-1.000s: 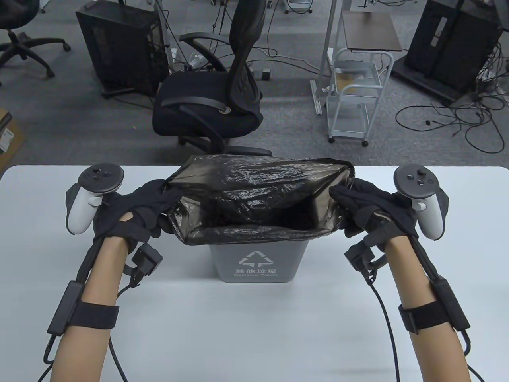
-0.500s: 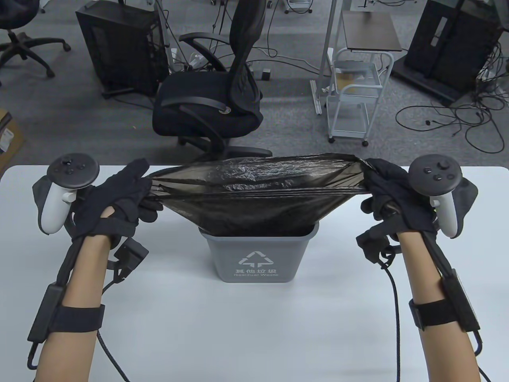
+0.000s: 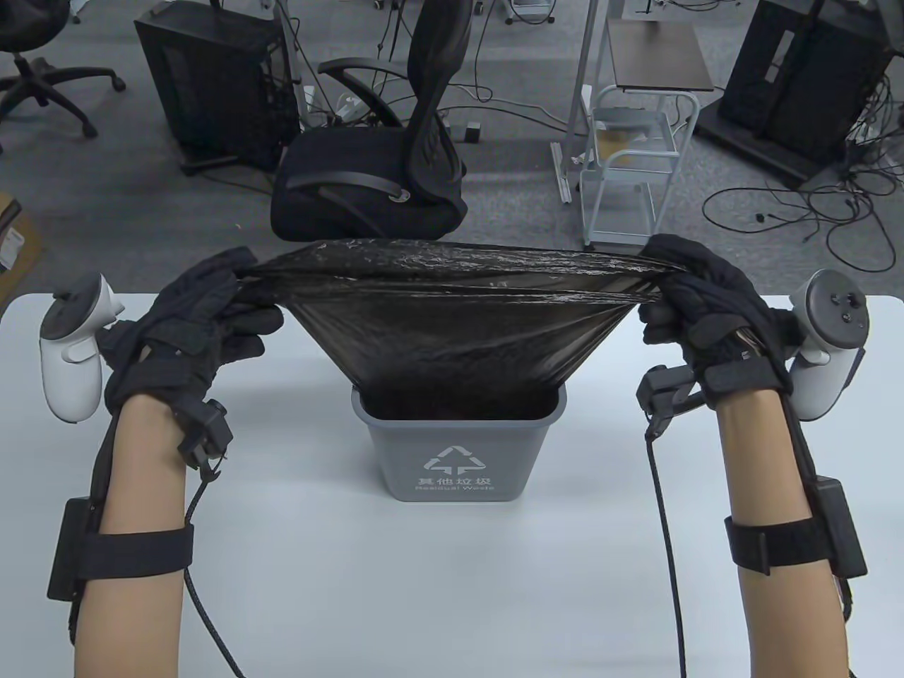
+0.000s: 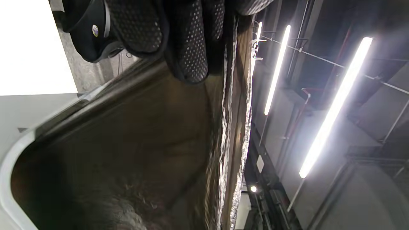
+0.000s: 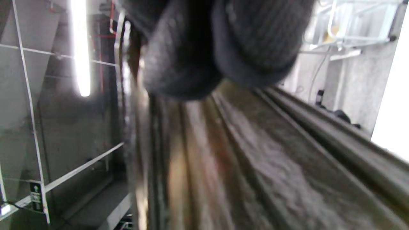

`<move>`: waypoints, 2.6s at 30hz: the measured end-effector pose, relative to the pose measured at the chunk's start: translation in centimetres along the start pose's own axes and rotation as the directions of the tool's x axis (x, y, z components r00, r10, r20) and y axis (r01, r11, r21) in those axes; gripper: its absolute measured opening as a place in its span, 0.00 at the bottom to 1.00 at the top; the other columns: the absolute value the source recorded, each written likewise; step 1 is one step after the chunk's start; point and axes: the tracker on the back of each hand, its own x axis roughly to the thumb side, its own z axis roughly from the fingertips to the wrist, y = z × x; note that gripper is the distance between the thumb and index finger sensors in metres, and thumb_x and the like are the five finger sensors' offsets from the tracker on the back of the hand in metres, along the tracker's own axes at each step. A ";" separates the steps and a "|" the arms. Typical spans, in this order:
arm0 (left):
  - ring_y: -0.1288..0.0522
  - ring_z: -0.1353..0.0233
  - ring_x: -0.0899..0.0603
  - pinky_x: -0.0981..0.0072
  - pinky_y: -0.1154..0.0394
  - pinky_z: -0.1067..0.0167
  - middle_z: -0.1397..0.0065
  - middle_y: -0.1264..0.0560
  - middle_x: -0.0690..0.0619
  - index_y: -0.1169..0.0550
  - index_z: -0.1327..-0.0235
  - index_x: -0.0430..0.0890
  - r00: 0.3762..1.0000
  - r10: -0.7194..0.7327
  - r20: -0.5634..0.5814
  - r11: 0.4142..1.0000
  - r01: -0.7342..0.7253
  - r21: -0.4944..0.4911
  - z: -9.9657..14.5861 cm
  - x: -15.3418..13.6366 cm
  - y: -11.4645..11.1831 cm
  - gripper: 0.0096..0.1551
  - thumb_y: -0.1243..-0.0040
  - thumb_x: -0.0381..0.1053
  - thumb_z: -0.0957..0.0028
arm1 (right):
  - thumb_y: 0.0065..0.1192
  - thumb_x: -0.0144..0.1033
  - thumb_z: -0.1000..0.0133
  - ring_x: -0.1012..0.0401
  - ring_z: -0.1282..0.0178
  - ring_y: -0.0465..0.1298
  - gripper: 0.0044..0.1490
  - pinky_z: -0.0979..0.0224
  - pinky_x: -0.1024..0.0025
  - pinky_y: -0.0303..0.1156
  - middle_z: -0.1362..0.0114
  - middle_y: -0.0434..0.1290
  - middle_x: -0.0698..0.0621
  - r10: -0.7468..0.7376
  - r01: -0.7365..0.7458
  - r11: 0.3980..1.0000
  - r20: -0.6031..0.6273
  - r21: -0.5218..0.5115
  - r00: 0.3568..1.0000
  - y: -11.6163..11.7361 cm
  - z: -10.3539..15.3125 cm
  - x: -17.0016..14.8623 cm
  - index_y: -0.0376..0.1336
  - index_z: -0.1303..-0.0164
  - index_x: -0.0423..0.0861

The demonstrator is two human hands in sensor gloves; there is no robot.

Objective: Twist garbage bag top to tighten it

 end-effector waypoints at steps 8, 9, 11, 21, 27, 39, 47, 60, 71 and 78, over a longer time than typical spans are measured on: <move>0.31 0.15 0.51 0.56 0.30 0.24 0.10 0.45 0.50 0.51 0.11 0.52 0.932 -0.339 0.129 0.937 0.347 -0.045 -0.4 4.1 -5.5 0.49 0.45 0.67 0.35 | 0.59 0.26 0.39 0.58 0.48 0.84 0.23 0.48 0.64 0.85 0.33 0.76 0.41 0.305 -0.308 0.951 0.150 -0.002 0.940 4.0 0.2 3.4 0.71 0.34 0.45; 0.33 0.14 0.50 0.54 0.30 0.23 0.09 0.46 0.50 0.52 0.10 0.52 0.899 -0.413 0.149 0.904 0.424 -0.053 -0.5 5.0 -7.3 0.50 0.43 0.67 0.37 | 0.59 0.26 0.39 0.58 0.48 0.84 0.23 0.48 0.63 0.84 0.33 0.76 0.41 0.339 -0.345 0.939 0.172 0.006 0.925 5.0 0.4 4.0 0.71 0.34 0.45; 0.33 0.13 0.49 0.52 0.31 0.23 0.09 0.46 0.49 0.52 0.10 0.51 0.840 -0.512 0.178 0.847 0.529 -0.059 -0.8 6.2 -10.1 0.53 0.40 0.66 0.39 | 0.59 0.27 0.39 0.57 0.47 0.83 0.23 0.47 0.62 0.84 0.33 0.76 0.40 0.399 -0.413 0.910 0.207 0.029 0.893 7.0 0.6 5.1 0.71 0.33 0.45; 0.30 0.14 0.48 0.47 0.31 0.25 0.08 0.42 0.48 0.51 0.10 0.48 0.517 -0.846 0.130 0.521 0.853 -0.002 -3.9 6.9 -21.0 0.66 0.30 0.66 0.55 | 0.60 0.30 0.38 0.53 0.42 0.82 0.24 0.42 0.55 0.81 0.30 0.75 0.42 0.547 -0.624 0.772 0.375 0.118 0.748 14.5 2.1 7.1 0.71 0.32 0.46; 0.24 0.22 0.57 0.57 0.26 0.27 0.17 0.29 0.58 0.43 0.14 0.50 0.531 -0.847 0.024 0.531 0.843 0.082 -5.3 6.3 -21.0 0.54 0.33 0.67 0.49 | 0.63 0.33 0.39 0.50 0.40 0.81 0.22 0.36 0.45 0.76 0.30 0.77 0.46 0.514 -0.602 0.791 0.415 0.108 0.751 15.1 2.6 7.5 0.72 0.34 0.49; 0.17 0.36 0.59 0.61 0.22 0.38 0.33 0.18 0.63 0.26 0.32 0.64 0.508 -0.861 0.011 0.506 0.855 0.115 -5.2 7.6 -19.8 0.19 0.43 0.59 0.35 | 0.63 0.41 0.38 0.38 0.24 0.70 0.43 0.31 0.37 0.70 0.16 0.64 0.36 0.545 -0.645 0.733 0.381 0.217 0.747 11.9 1.6 4.0 0.56 0.12 0.43; 0.18 0.31 0.56 0.56 0.25 0.34 0.31 0.19 0.63 0.23 0.35 0.65 0.466 -0.879 0.101 0.476 0.871 0.124 -4.3 9.2 -21.0 0.18 0.40 0.57 0.37 | 0.71 0.53 0.46 0.28 0.14 0.42 0.84 0.21 0.28 0.55 0.09 0.31 0.31 0.611 -0.762 0.509 0.455 0.400 0.647 14.5 1.0 -0.2 0.19 0.12 0.31; 0.22 0.24 0.55 0.46 0.31 0.25 0.28 0.20 0.63 0.22 0.36 0.65 0.397 -0.879 0.265 0.433 0.897 0.091 -2.9 8.9 -22.8 0.19 0.39 0.57 0.40 | 0.71 0.38 0.44 0.48 0.24 0.74 0.35 0.22 0.39 0.63 0.30 0.77 0.51 0.256 -0.372 0.865 0.342 0.337 0.904 18.3 -1.4 -2.2 0.64 0.24 0.52; 0.38 0.08 0.50 0.38 0.45 0.17 0.11 0.35 0.61 0.41 0.16 0.66 0.397 -0.872 0.288 0.459 0.866 0.198 -0.8 7.4 -19.5 0.38 0.45 0.65 0.40 | 0.60 0.42 0.36 0.49 0.33 0.78 0.22 0.25 0.39 0.66 0.40 0.80 0.50 0.349 -0.434 0.839 0.288 0.327 0.892 17.9 -2.5 -2.0 0.71 0.34 0.51; 0.57 0.05 0.38 0.36 0.58 0.19 0.04 0.58 0.45 0.63 0.10 0.48 0.513 -0.845 0.149 0.534 0.818 0.214 -0.1 2.8 -15.4 0.66 0.47 0.76 0.47 | 0.56 0.44 0.34 0.44 0.26 0.73 0.23 0.23 0.36 0.61 0.31 0.76 0.46 0.356 -0.424 0.846 0.249 0.323 0.901 17.4 -2.6 -1.2 0.69 0.31 0.51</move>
